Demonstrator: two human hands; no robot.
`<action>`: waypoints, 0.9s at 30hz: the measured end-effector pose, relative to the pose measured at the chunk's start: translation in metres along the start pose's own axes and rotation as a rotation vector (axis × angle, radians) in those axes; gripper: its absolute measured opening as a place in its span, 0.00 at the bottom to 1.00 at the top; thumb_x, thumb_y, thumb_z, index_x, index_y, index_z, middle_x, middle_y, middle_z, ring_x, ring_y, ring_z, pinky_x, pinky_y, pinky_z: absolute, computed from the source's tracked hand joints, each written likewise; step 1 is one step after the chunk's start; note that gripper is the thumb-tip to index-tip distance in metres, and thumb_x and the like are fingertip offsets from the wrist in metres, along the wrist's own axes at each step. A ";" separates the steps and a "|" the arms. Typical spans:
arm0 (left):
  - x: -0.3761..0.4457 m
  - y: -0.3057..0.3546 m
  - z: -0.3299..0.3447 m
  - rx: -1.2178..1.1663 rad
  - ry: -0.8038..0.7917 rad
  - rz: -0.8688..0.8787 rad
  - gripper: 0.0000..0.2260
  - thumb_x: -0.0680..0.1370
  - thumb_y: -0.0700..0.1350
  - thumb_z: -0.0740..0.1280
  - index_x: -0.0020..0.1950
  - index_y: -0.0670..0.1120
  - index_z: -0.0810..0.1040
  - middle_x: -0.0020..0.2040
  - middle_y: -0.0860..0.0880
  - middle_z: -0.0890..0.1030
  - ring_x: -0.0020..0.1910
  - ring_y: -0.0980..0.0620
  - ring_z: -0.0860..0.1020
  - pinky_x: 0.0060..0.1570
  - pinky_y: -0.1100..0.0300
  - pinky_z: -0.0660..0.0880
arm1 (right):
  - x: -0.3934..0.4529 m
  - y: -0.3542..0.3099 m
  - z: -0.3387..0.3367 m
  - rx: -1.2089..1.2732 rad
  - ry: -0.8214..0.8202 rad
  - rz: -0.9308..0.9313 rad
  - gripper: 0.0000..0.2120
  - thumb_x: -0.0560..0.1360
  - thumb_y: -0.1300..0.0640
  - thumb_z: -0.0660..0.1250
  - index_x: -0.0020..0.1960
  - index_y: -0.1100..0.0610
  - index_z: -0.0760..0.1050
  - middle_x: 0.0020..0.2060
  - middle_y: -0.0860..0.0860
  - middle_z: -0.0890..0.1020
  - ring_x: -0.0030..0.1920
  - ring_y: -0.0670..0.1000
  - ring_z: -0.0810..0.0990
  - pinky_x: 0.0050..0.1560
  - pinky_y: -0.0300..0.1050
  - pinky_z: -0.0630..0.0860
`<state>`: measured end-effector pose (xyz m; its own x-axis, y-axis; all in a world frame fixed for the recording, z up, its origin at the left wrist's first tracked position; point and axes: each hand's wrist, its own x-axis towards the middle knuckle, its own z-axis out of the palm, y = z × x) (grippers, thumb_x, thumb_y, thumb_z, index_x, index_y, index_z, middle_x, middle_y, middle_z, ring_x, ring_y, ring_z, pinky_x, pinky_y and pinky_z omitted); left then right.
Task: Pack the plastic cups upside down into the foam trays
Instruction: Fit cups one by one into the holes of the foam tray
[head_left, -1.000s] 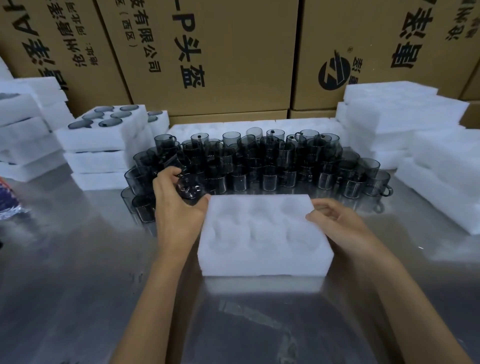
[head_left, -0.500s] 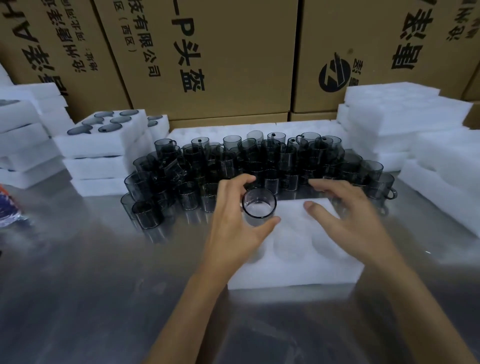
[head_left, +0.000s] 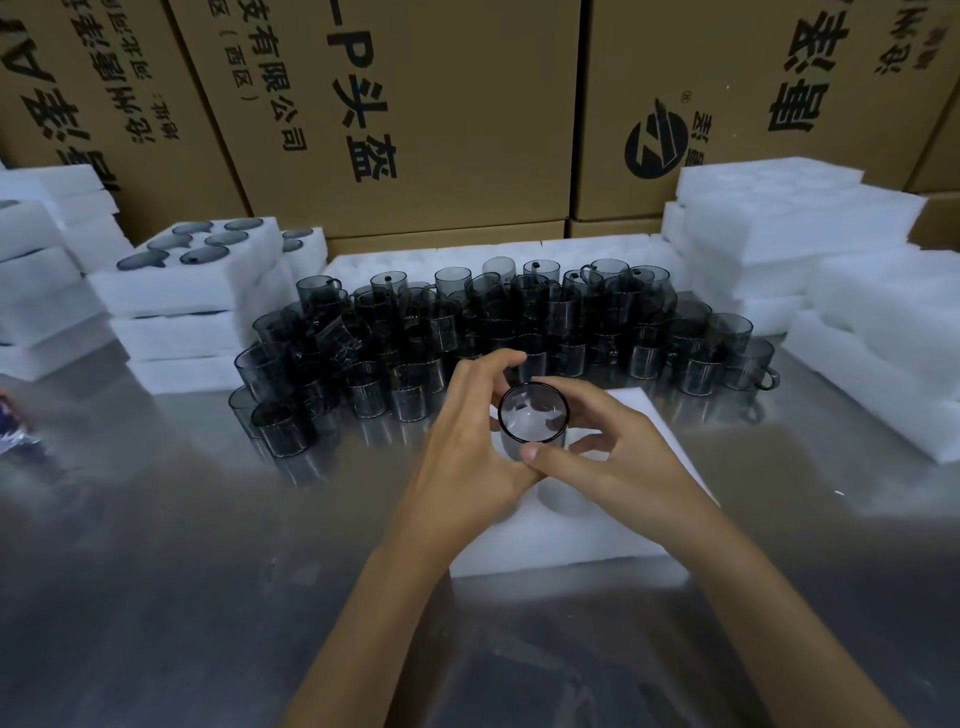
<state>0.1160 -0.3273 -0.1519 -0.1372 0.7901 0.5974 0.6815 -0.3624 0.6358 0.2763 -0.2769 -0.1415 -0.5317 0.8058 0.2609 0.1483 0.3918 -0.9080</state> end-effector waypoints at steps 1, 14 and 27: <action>0.000 0.000 -0.002 -0.010 -0.028 -0.016 0.33 0.68 0.48 0.76 0.69 0.62 0.65 0.54 0.60 0.69 0.55 0.57 0.74 0.52 0.70 0.72 | 0.000 0.002 0.000 0.016 0.019 0.006 0.23 0.71 0.52 0.78 0.63 0.41 0.76 0.57 0.37 0.82 0.59 0.45 0.79 0.61 0.53 0.76; 0.009 -0.004 -0.032 -0.474 0.229 -0.353 0.31 0.71 0.32 0.76 0.67 0.55 0.71 0.60 0.50 0.80 0.56 0.57 0.81 0.59 0.60 0.78 | 0.003 0.002 -0.005 0.291 0.142 0.177 0.09 0.79 0.53 0.67 0.58 0.46 0.81 0.52 0.44 0.86 0.53 0.42 0.83 0.52 0.34 0.76; 0.006 -0.006 -0.044 -0.698 -0.253 -0.350 0.31 0.72 0.31 0.70 0.73 0.49 0.68 0.65 0.45 0.80 0.65 0.45 0.78 0.59 0.58 0.76 | -0.001 -0.003 0.000 0.127 0.012 0.071 0.18 0.79 0.60 0.69 0.66 0.45 0.76 0.55 0.44 0.84 0.57 0.41 0.80 0.58 0.36 0.74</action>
<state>0.0800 -0.3420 -0.1307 -0.0360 0.9719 0.2327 0.0134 -0.2323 0.9725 0.2762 -0.2788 -0.1393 -0.5135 0.8349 0.1980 0.0777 0.2750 -0.9583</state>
